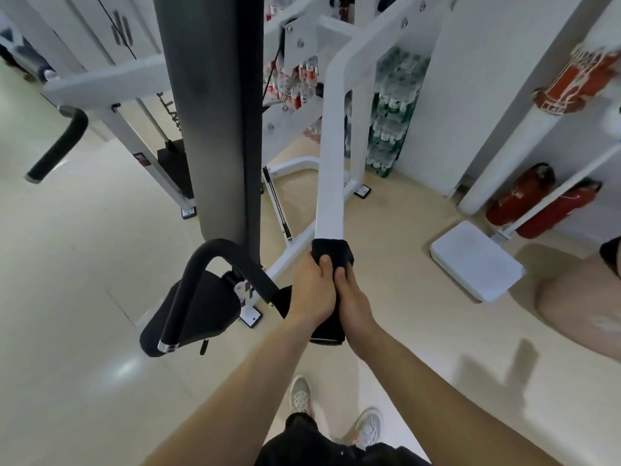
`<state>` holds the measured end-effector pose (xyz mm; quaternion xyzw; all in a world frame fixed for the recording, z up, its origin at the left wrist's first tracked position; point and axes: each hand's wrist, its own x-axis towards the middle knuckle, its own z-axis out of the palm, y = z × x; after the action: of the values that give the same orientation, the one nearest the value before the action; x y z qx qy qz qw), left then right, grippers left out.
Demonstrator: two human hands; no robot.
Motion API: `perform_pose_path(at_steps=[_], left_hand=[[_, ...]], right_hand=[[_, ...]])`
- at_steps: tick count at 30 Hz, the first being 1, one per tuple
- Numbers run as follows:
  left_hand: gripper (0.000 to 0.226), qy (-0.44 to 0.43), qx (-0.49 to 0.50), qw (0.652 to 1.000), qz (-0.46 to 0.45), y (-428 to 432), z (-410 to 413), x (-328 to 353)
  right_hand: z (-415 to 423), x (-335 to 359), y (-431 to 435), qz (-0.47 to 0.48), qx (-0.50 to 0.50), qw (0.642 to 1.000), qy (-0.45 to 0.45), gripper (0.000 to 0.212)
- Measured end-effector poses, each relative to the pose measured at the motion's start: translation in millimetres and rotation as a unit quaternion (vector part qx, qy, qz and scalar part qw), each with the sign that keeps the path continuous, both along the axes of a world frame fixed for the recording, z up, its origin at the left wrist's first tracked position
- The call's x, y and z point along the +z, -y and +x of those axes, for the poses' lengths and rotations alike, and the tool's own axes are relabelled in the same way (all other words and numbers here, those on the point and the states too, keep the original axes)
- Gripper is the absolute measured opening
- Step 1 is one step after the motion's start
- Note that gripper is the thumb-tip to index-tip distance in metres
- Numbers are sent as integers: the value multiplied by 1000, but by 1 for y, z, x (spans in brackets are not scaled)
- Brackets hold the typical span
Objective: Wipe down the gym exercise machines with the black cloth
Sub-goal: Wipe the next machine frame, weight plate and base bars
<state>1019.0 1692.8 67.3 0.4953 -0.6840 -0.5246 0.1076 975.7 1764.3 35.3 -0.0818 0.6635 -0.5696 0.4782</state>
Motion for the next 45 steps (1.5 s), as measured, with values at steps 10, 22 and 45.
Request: perform_pose_path(at_steps=[10, 22, 45], left_hand=[[48, -2, -38, 999, 21, 93, -77, 6], [35, 30, -53, 996, -71, 26, -22, 11], [40, 35, -21, 999, -21, 29, -18, -7]], right_hand=[[-91, 11, 97, 9, 3, 993, -119, 40], [-41, 4, 39, 3, 45, 986, -161, 47], [-44, 3, 41, 15, 61, 989, -136, 47]])
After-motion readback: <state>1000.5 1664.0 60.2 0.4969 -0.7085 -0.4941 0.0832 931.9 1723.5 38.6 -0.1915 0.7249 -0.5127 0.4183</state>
